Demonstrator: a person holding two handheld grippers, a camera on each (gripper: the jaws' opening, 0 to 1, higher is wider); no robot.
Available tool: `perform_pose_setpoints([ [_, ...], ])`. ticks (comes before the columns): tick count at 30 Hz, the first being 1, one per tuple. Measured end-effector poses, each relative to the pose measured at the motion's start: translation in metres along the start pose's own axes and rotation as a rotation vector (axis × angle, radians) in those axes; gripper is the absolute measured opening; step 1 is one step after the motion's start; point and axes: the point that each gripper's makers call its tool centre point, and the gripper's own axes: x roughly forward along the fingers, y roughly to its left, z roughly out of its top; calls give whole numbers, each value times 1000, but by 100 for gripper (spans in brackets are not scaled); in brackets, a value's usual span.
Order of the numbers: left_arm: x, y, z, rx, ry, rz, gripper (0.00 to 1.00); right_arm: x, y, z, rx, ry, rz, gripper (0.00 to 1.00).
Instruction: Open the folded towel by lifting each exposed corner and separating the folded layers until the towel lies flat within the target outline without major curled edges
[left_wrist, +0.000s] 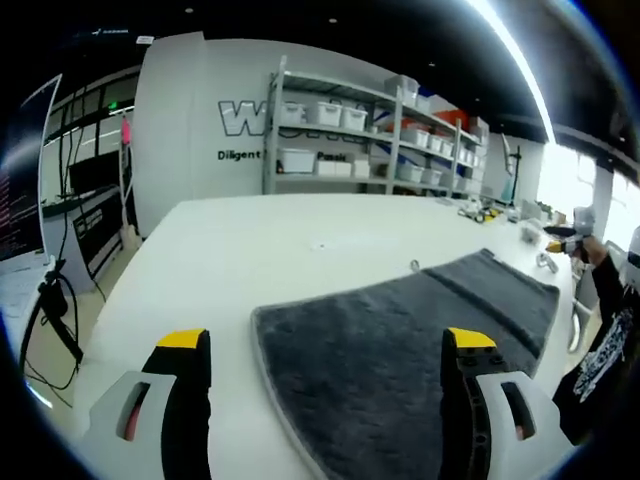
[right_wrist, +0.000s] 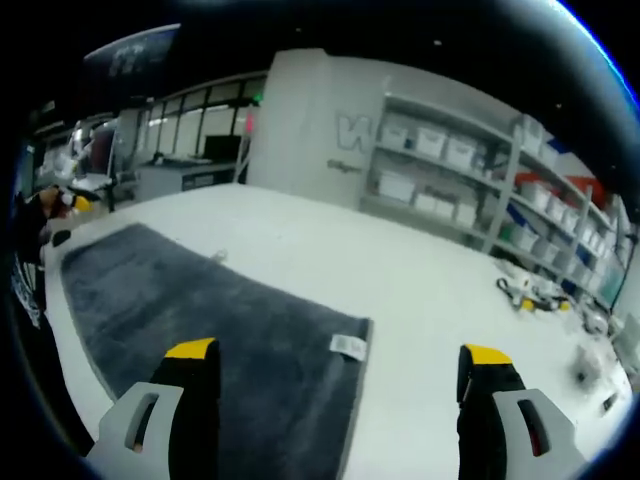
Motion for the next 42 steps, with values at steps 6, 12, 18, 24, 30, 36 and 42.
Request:
perform_pose_setpoints([
  [6, 17, 10, 3, -20, 25, 7, 89, 17, -9, 12, -37, 28, -2, 100],
  [12, 36, 10, 7, 22, 72, -26, 91, 41, -9, 14, -52, 71, 13, 98],
  [18, 57, 21, -6, 27, 125, -43, 96, 63, -11, 15, -90, 107, 22, 94],
  [24, 65, 30, -2, -2, 120, -17, 99, 77, -18, 23, -59, 134, 25, 89],
  [30, 71, 25, -3, -25, 162, -59, 95, 90, -19, 27, -16, 168, 43, 84],
  [36, 81, 32, -6, -58, 196, -69, 90, 107, -20, 23, -26, 199, 55, 81],
  [42, 90, 46, -9, -65, 215, -45, 81, 123, -23, 21, -26, 214, 61, 75],
])
